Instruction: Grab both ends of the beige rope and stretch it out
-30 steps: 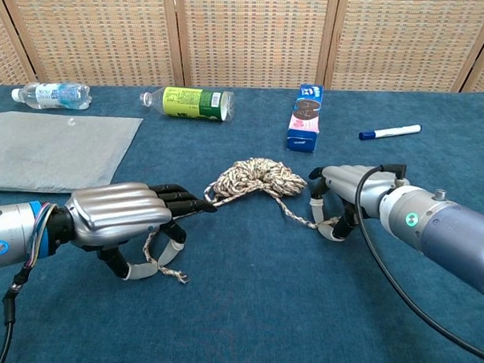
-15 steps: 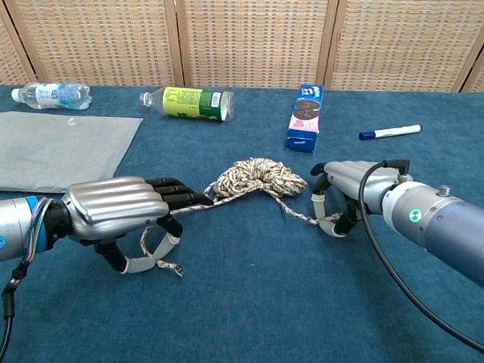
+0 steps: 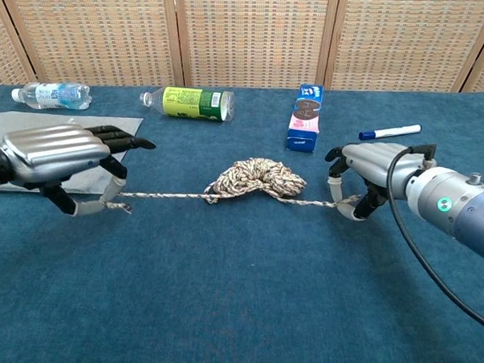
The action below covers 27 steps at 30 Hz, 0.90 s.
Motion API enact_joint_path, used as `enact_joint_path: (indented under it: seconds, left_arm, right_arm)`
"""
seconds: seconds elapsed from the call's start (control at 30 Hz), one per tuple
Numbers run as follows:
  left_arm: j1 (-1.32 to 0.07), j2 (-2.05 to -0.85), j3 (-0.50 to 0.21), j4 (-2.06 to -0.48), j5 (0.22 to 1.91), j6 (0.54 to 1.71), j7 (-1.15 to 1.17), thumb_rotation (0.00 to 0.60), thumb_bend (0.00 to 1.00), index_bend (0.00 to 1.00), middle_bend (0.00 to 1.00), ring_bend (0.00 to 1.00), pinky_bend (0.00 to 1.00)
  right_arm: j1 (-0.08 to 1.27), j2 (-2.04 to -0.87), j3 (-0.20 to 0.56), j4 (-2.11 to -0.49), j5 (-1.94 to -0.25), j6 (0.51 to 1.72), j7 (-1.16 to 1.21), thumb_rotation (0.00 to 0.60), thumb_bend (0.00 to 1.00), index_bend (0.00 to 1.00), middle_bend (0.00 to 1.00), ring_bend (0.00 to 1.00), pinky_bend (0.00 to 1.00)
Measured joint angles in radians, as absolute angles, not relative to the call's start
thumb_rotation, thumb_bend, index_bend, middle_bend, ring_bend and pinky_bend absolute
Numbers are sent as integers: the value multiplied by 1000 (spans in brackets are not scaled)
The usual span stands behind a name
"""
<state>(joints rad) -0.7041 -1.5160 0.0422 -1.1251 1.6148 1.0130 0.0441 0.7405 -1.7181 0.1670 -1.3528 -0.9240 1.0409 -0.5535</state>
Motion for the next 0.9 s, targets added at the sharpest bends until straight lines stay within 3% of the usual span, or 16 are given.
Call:
enact_joint_path:
  seconds: [0.5, 0.9]
  left_arm:
    - [-653, -1462, 6, -876, 1550, 1063, -165, 600, 480, 793, 0, 0, 0]
    - [-621, -1474, 23, -707, 1544, 1050, -244, 600, 484, 793, 0, 0, 0]
  right_arm:
    - [690, -1572, 133, -1308, -1020, 1089, -560, 600, 434, 735, 95, 0, 0]
    - [614, -1447, 106, -1300, -1034, 1065, -477, 600, 434, 735, 95, 0, 0]
